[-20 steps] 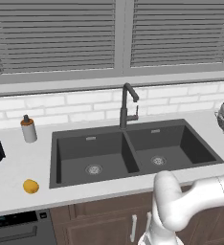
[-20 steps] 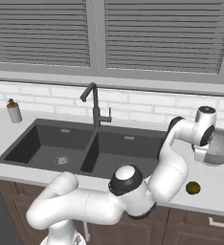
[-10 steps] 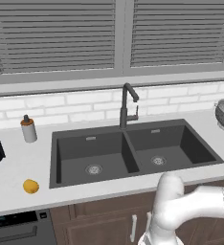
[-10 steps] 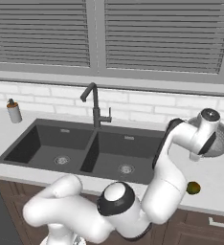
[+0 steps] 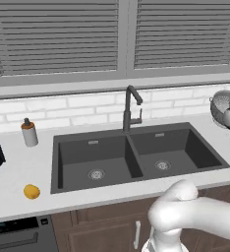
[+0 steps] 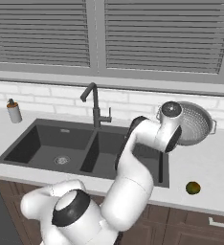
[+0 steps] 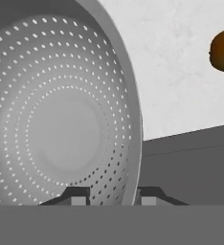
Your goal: Put the colander in the sink, put the mango, mango in the colander, and turn on the sink faucet and pour water over the colander.
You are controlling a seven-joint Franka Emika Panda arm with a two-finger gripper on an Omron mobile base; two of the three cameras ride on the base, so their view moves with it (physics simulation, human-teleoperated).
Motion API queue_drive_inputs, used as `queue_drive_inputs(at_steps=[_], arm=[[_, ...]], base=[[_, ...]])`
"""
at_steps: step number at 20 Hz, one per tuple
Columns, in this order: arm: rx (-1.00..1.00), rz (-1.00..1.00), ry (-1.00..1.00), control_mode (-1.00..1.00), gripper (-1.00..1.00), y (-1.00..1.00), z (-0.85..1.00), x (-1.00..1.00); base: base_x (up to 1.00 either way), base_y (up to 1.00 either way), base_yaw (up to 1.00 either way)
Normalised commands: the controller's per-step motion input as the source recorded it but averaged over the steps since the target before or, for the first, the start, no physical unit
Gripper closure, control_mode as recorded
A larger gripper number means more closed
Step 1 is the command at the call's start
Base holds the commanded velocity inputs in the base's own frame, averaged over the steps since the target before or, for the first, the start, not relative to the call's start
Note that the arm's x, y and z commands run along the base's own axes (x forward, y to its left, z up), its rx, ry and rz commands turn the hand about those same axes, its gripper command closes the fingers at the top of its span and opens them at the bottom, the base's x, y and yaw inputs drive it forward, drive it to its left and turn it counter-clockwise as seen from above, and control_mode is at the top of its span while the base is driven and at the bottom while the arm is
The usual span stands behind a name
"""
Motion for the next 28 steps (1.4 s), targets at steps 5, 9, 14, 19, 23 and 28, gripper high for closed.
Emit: queue_drive_inputs(at_steps=[5,9,14,19,23,28], arm=[[-0.19,-0.03,0.18,-1.0,1.0,0.96,1.0,0.0],[-0.25,-0.08,0.09,-1.0,1.0,0.96,1.0,0.0],[-0.22,-0.09,0.04,-1.0,1.0,1.0,0.75,-0.08],[-0.03,-0.16,-0.28,-1.0,1.0,1.0,0.21,-0.42],[0.08,-0.14,-0.1,-1.0,1.0,0.85,0.03,-0.47],[0.22,0.0,-0.02,-1.0,1.0,0.63,-0.08,-0.6]], base=[[0.0,0.0,0.0],[0.0,0.0,0.0],[0.0,0.0,0.0],[0.0,0.0,0.0],[0.0,0.0,0.0],[0.0,0.0,0.0]])
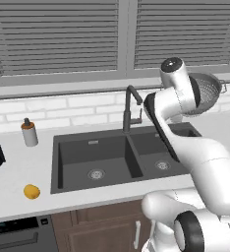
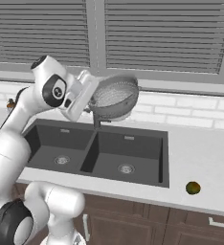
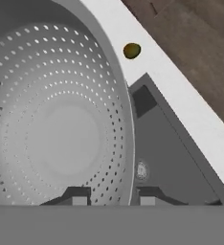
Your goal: Put the colander in the sink, put the mango, mango in the colander, and turn on the sink faucet and pour water over the colander.
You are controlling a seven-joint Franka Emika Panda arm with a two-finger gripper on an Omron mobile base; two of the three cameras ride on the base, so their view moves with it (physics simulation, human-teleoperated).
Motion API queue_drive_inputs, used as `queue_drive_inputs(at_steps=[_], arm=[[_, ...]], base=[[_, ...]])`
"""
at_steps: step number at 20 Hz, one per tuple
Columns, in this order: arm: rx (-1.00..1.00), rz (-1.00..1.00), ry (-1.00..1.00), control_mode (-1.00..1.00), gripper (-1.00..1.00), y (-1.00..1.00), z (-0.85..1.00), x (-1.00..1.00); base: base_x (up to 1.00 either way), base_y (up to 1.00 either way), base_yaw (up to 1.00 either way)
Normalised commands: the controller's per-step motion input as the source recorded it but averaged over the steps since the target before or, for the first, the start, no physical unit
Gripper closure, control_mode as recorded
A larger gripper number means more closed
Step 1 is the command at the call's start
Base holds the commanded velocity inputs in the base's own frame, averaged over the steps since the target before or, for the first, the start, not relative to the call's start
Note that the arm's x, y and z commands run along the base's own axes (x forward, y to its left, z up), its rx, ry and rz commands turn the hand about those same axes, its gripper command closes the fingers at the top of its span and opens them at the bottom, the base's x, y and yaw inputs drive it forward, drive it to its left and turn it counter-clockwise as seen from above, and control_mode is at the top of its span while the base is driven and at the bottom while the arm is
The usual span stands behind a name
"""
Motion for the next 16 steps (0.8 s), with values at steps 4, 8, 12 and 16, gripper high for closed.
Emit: queue_drive_inputs(at_steps=[4,8,12,16], arm=[[0.22,0.0,0.0,-1.0,1.0,0.78,0.0,-0.33],[0.07,0.05,-0.07,-1.0,1.0,0.94,0.0,-0.21],[0.0,0.14,-0.1,-1.0,1.0,1.0,0.0,-0.02],[0.0,0.14,-0.04,-1.0,1.0,1.0,0.0,0.0]], base=[[0.0,0.0,0.0],[0.0,0.0,0.0],[0.0,0.0,0.0],[0.0,0.0,0.0]])
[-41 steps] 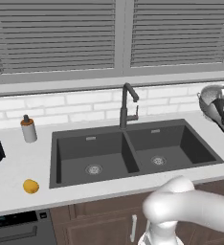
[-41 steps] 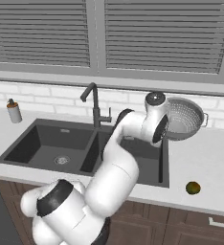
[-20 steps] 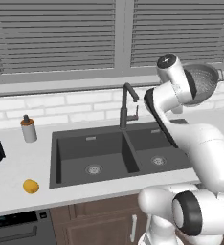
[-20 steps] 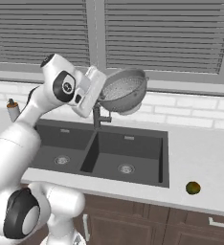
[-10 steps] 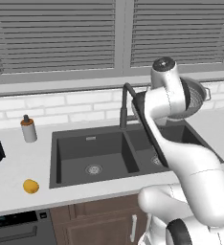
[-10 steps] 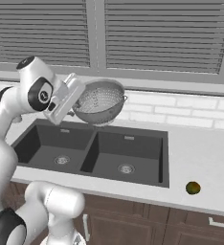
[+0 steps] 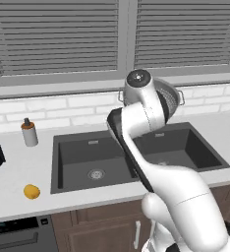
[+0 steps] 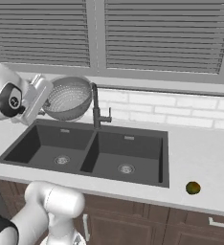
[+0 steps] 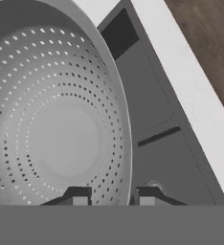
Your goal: Put the colander in the sink, put the mango, mango in the colander, and turn on the sink faucet and pour water over the colander.
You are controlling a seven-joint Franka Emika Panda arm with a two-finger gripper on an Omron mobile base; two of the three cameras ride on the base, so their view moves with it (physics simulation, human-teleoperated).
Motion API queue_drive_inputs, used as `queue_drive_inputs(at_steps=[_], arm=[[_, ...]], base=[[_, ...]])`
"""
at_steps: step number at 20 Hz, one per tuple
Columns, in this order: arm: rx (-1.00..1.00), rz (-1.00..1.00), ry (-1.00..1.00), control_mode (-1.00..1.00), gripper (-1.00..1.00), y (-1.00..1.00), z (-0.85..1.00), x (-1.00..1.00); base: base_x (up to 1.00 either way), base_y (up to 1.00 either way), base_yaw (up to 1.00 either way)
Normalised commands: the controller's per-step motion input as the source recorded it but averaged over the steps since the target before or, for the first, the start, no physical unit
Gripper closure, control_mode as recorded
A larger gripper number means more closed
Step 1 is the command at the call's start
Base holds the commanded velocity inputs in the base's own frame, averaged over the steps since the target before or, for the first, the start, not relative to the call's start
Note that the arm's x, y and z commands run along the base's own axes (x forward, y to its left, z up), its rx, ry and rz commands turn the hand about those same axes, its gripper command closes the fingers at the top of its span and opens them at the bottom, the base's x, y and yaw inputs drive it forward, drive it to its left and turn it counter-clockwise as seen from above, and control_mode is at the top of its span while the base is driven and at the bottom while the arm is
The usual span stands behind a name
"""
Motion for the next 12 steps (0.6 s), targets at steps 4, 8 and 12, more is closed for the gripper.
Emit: queue_drive_inputs(at_steps=[4,8,12], arm=[[0.03,0.05,0.01,-1.0,1.0,0.96,-0.02,0.11],[0.04,0.0,0.08,-1.0,1.0,0.83,-0.09,0.37],[0.02,0.0,0.05,-1.0,1.0,0.68,-0.22,0.45]], base=[[0.0,0.0,0.0],[0.0,0.0,0.0],[0.0,0.0,0.0]])
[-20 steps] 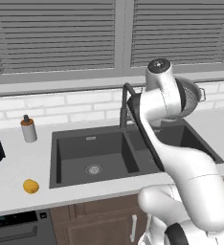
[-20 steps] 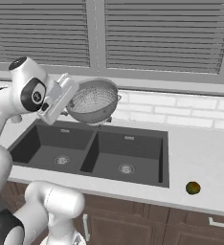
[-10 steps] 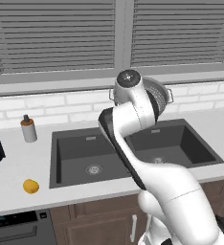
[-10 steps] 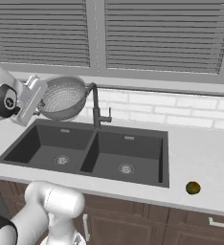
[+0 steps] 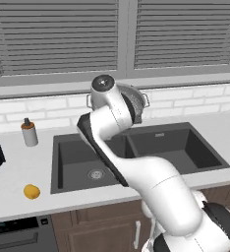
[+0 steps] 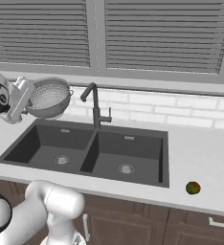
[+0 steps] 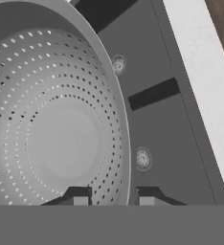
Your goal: Put the colander in the sink, put the mango, mango in the colander, and turn on the sink faucet and pour water over the colander.
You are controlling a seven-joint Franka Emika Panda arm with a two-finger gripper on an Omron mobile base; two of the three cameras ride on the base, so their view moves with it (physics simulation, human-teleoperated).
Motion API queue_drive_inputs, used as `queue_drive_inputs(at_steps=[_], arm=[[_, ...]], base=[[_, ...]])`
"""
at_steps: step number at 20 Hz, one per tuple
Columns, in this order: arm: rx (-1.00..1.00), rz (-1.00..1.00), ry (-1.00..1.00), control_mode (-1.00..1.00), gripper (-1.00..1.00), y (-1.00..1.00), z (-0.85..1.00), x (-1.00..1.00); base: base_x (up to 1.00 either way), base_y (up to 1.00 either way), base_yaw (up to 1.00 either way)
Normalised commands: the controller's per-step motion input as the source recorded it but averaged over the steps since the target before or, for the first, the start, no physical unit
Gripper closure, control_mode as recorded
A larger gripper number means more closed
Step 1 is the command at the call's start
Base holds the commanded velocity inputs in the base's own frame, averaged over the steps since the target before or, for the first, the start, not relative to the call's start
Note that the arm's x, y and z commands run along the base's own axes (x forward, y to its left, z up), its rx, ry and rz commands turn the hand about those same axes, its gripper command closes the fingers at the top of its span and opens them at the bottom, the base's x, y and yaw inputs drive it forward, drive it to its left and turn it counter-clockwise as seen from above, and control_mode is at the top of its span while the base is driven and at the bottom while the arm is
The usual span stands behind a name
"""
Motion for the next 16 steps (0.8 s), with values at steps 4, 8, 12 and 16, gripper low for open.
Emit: queue_drive_inputs(at_steps=[4,8,12,16], arm=[[0.1,-0.01,0.04,-1.0,1.0,0.21,-0.39,0.3],[0.2,0.0,0.16,-1.0,1.0,0.0,-0.74,0.03],[0.21,0.0,0.12,-1.0,1.0,0.0,-0.73,0.03],[0.09,0.0,0.11,-1.0,1.0,0.0,-0.54,0.22]], base=[[0.0,0.0,0.0],[0.0,0.0,0.0],[0.0,0.0,0.0],[0.0,0.0,0.0]])
